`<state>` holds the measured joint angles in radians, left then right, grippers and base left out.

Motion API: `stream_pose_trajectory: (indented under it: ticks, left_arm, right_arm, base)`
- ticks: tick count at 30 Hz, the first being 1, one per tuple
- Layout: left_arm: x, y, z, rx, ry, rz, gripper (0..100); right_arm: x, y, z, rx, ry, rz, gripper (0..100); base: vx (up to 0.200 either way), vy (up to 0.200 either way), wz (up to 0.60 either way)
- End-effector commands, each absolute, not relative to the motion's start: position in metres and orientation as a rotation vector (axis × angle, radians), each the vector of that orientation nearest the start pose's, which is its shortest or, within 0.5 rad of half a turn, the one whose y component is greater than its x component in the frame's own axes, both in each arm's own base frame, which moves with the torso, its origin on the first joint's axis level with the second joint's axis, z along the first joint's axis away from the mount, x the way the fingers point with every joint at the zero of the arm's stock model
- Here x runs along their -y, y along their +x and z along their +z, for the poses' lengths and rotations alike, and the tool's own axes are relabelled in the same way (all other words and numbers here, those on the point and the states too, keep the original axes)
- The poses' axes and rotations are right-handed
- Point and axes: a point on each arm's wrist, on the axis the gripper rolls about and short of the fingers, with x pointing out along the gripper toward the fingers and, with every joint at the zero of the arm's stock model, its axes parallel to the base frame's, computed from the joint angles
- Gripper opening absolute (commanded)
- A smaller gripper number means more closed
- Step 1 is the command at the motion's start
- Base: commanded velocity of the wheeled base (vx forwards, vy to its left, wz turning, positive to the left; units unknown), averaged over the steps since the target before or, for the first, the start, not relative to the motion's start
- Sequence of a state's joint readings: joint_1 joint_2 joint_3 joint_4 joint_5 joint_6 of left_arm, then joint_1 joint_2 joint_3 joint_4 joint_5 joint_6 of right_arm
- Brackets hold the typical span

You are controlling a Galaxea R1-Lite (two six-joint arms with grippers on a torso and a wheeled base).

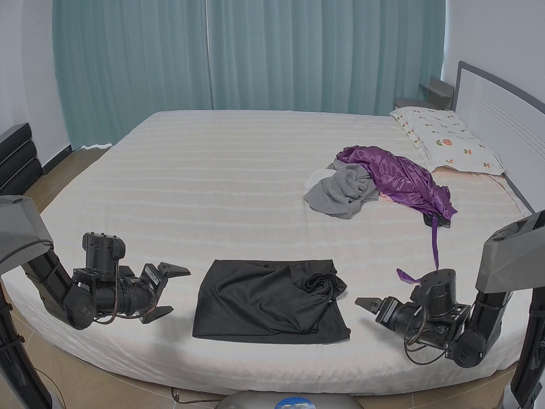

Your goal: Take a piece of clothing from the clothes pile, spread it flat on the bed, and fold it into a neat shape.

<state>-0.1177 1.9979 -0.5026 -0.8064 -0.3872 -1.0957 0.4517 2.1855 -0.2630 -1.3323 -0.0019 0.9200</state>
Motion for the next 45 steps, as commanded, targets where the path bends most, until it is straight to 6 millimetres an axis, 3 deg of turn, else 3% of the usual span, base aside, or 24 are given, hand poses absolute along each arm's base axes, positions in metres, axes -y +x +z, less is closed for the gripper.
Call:
stream_pose_trajectory:
  ticks: [1,6,12,19,26,30,34,40,45]
  left_arm:
    - [0.042,0.288,0.038,-0.896,-1.126,-0.056,100]
    - [0.043,0.289,0.037,-0.898,-1.124,-0.057,100]
    - [0.044,0.286,0.035,-0.909,-1.109,-0.059,100]
    - [0.044,0.286,0.035,-0.91,-1.109,-0.058,100]
    - [0.044,0.286,0.035,-0.91,-1.109,-0.058,100]
    - [0.044,0.285,0.035,-0.91,-1.109,-0.058,100]
    - [0.044,0.285,0.035,-0.91,-1.109,-0.058,100]
    - [0.044,0.286,0.035,-0.91,-1.109,-0.058,100]
    - [0.044,0.286,0.035,-0.91,-1.109,-0.058,100]
  right_arm:
    - [-0.17,0.246,0.01,-0.699,0.593,0.226,100]
    - [-0.195,0.254,0.02,-0.727,0.512,0.263,100]
    - [-0.194,0.253,0.017,-0.749,0.401,0.273,100]
    - [-0.181,0.262,0.022,-0.777,0.315,0.234,100]
    - [-0.165,0.263,0.011,-0.886,0.216,0.13,100]
    - [-0.15,0.268,-0.005,-0.927,0.139,0.025,100]
    - [-0.142,0.266,-0.005,-0.933,0.138,-0.001,100]
    - [-0.106,0.248,0.015,-0.918,0.155,-0.066,100]
    - [-0.091,0.232,0.032,-0.894,0.19,-0.066,100]
  base:
    - [0.0,0.2,0.0]
    - [0.0,0.2,0.0]
    - [0.0,0.1,0.0]
    - [0.0,0.0,0.0]
    - [0.0,0.0,0.0]
    - [0.0,0.0,0.0]
    - [0.0,0.0,0.0]
    - [0.0,0.0,0.0]
    - [0.0,0.0,0.0]
